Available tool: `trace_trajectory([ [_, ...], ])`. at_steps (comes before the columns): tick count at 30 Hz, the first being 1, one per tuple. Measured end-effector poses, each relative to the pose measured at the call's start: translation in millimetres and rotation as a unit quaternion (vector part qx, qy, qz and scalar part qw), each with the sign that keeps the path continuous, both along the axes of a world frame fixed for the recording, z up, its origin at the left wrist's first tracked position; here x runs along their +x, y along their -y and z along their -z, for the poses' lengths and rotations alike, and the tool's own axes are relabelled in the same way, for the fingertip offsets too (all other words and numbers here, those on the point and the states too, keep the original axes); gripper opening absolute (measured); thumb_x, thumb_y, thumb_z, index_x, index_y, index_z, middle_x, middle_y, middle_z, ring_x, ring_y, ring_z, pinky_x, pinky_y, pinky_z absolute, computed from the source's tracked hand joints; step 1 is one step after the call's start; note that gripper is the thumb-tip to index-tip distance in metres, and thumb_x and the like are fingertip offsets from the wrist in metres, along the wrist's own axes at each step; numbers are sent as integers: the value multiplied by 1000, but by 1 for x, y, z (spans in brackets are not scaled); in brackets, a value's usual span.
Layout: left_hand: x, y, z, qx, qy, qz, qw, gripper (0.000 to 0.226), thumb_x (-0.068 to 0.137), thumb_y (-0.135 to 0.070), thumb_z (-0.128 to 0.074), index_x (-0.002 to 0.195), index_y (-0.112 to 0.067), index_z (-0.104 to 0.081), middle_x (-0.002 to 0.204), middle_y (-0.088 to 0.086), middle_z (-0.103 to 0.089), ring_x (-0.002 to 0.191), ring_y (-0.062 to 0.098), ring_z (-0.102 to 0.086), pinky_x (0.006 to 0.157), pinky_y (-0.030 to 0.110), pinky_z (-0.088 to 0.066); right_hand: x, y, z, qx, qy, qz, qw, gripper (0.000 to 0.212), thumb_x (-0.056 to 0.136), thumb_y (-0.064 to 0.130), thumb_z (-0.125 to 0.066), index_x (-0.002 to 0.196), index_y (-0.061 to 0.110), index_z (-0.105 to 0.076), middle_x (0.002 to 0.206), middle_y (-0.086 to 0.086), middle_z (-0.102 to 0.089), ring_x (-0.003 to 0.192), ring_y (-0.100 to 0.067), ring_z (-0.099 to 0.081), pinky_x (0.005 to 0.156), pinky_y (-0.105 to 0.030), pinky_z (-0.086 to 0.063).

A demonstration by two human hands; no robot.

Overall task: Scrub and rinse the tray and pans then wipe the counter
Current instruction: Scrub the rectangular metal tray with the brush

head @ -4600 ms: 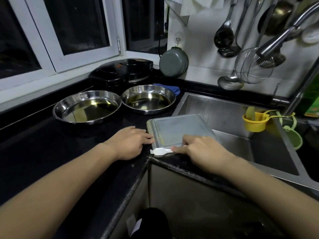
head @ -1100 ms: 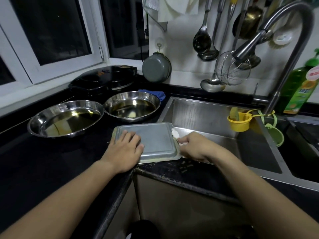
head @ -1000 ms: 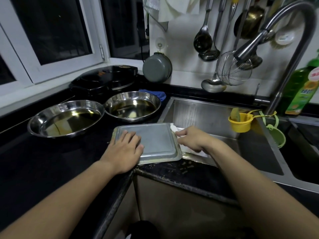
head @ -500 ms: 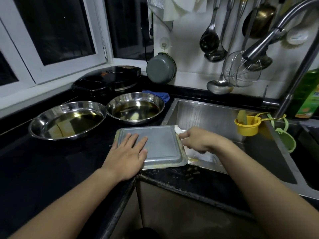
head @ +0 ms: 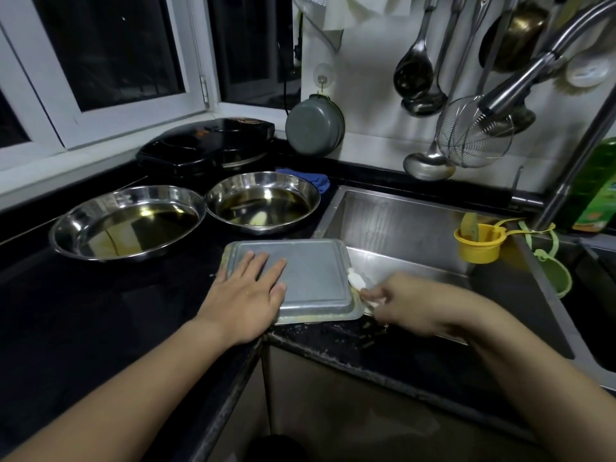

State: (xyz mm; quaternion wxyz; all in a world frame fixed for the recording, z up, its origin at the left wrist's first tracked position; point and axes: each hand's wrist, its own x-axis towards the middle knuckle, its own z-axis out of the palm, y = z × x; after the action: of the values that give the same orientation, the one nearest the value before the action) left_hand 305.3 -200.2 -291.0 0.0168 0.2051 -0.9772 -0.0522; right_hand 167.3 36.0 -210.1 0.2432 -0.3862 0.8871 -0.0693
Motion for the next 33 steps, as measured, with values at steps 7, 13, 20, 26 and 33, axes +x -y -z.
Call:
trace_trajectory([
  [7,3,-1,-3,9,-7,-1,1000,59,105,-54,-7,163,-40,-4,172,-6,-2,158,16,8,128,49,-2,-57,60,8,-118,88,77,986,17,99,20,-56,94,24,-73,79,-8,-43,44,-13,-27,41,-23,-24],
  [13,3,-2,-3,30,-52,-7,998,58,105,-56,-15,161,-41,-15,170,-7,-11,157,16,1,127,47,-5,-45,19,12,-76,9,62,995,64,99,8,-43,158,26,-27,95,-1,-72,56,-13,-60,50,-22,-48],
  [20,37,13,-13,275,-207,-76,936,75,92,-57,-62,157,-30,-35,163,-12,-21,151,12,-20,123,41,-24,-2,-23,2,-89,-176,8,980,49,96,21,-49,139,44,-55,136,6,-64,120,-21,-60,92,-33,-50],
  [26,78,25,5,172,-125,-56,976,88,90,-61,-63,161,-32,-20,164,-10,-33,153,11,-24,127,33,-10,11,-22,11,-48,-192,-58,978,34,98,45,-53,129,56,-58,125,16,-69,112,-15,-63,93,-36,-53],
  [33,79,17,4,135,-141,-73,978,88,93,-65,-55,162,-27,-15,162,-18,-34,149,4,-30,127,30,-8,22,24,13,-36,-180,-156,971,36,101,46,-49,135,54,-53,126,3,-67,111,-23,-60,86,-33,-48],
])
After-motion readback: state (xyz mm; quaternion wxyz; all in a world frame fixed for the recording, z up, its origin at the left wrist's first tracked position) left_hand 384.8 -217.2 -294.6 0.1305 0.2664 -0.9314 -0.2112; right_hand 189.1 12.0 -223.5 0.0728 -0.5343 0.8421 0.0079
